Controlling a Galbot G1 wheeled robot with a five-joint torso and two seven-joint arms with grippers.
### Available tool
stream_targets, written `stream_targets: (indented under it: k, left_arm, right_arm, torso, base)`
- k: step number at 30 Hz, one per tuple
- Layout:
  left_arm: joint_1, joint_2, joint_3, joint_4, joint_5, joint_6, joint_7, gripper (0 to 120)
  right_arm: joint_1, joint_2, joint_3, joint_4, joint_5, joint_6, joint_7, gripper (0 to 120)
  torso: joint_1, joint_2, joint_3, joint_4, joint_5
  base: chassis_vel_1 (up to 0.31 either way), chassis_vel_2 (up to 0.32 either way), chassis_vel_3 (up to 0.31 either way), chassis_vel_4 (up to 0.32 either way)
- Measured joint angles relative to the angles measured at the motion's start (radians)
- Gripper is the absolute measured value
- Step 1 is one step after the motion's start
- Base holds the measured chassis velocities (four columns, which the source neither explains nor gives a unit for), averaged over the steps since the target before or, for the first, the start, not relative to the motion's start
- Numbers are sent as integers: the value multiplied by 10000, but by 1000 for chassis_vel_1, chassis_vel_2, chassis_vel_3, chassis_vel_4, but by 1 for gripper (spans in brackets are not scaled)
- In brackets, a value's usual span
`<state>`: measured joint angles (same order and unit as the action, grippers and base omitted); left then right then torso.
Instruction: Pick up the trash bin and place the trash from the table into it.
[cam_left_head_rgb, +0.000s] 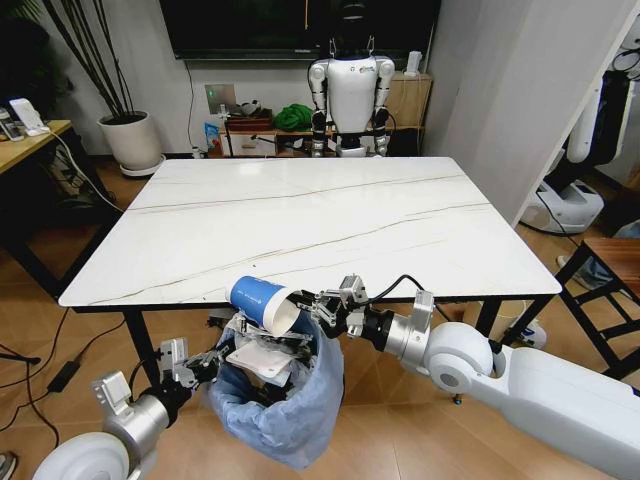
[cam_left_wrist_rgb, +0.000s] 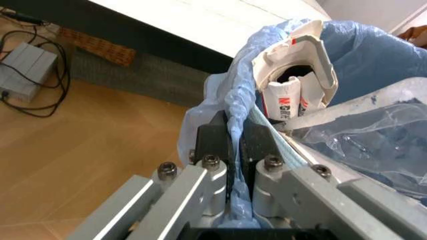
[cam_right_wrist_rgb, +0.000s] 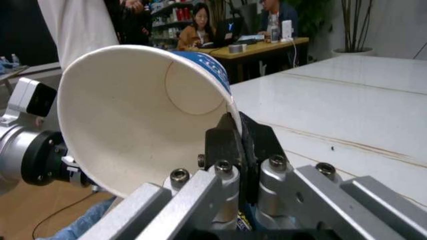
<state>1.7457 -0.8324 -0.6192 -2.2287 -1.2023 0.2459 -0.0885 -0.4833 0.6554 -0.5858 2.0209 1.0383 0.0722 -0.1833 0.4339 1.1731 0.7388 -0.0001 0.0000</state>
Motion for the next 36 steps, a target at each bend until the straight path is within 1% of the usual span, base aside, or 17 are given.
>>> stream_targets:
  k: [5, 7, 11, 12, 13, 14, 17, 19, 21, 23, 29, 30, 31, 32, 33, 34, 36]
  left_arm:
    - [4, -1, -4, -4, 0, 0, -1, 0]
    - [15, 0, -22, -17, -1, 0, -1, 0]
    - [17, 32, -64, -22, -20, 0, -8, 0]
    - [12, 29, -67, -24, -28, 0, -12, 0]
    - [12, 29, -67, -24, -28, 0, -12, 0]
    - [12, 20, -67, -26, -28, 0, -15, 0]
    - [18, 9, -69, -27, -29, 0, -20, 0]
    - [18, 9, -71, -27, -28, 0, -21, 0]
    - [16, 8, -79, -31, -30, 0, -22, 0]
    - [16, -2, -82, -32, -31, 0, -23, 0]
    - [17, -15, -99, -32, -29, -2, -28, 0]
    - [24, -23, -102, -32, -25, -2, -28, 0]
    - [33, -31, -105, -32, -19, -3, -28, 0]
    - [46, -42, -109, -33, -9, -3, -28, 0]
    - [72, -72, -128, -35, 8, -3, -25, 0]
    - [72, -72, -128, -35, 8, -3, -25, 0]
    - [134, -134, -186, -67, 30, -5, -23, 0]
  right_arm:
    - [-14, -24, 35, 0, -39, 29, -35, 0]
    - [-47, -55, 55, -6, -55, 53, -75, 3]
    - [-69, -98, 90, -12, -74, 75, -151, 15]
    - [-71, -107, 98, -14, -79, 77, -184, 22]
    - [-71, -107, 98, -14, -79, 77, -184, 22]
    - [-75, -113, 102, -14, -80, 80, -201, 26]
    - [-103, -144, 115, -15, -89, 118, -261, 39]
    - [-106, -150, 115, -17, -93, 126, -276, 40]
    - [-115, -174, 116, -19, -96, 140, -323, 46]
    - [-117, -185, 115, -20, -97, 144, -358, 49]
    - [-124, -220, 134, -4, -96, 185, -371, 50]
    - [-152, -215, 219, 6, -98, 221, -322, 53]
    - [-182, -201, 319, 6, -99, 242, -263, 58]
    - [-230, -173, 490, -8, -99, 257, -183, 60]
    - [-376, -118, 991, -64, -82, 179, -64, 67]
    - [-376, -118, 991, -64, -82, 179, -64, 67]
    - [-526, -98, 1668, -239, -70, -9, 8, 75]
  torso:
    - [0, 0, 0, 0, 0]
    - [0, 0, 0, 0, 0]
    - [0, 0, 0, 0, 1]
    - [0, 0, 0, 0, 1]
    - [0, 0, 0, 0, 1]
    - [0, 0, 0, 0, 0]
    - [0, 0, 0, 0, 1]
    - [0, 0, 0, 0, 1]
    - [0, 0, 0, 0, 0]
    - [0, 0, 0, 0, 1]
    - [0, 1, 0, 0, 0]
    - [0, 0, 0, 0, 1]
    - [0, 0, 0, 0, 0]
    - [0, 0, 0, 0, 1]
    - [0, 0, 0, 2, 2]
    - [0, 0, 0, 2, 2]
    - [0, 1, 0, 0, 0]
  base:
    - [0, 0, 0, 0]
    - [0, 0, 0, 0]
    - [0, 0, 0, 0]
    - [0, 0, 0, 0]
    - [0, 0, 0, 0]
    - [0, 0, 0, 0]
    - [0, 0, 0, 0]
    - [0, 0, 0, 0]
    - [0, 0, 0, 0]
    - [0, 0, 0, 0]
    - [0, 0, 0, 0]
    - [0, 0, 0, 0]
    - [0, 0, 0, 0]
    - [0, 0, 0, 0]
    - [0, 0, 0, 0]
    - [0, 0, 0, 0]
    - [0, 0, 0, 0]
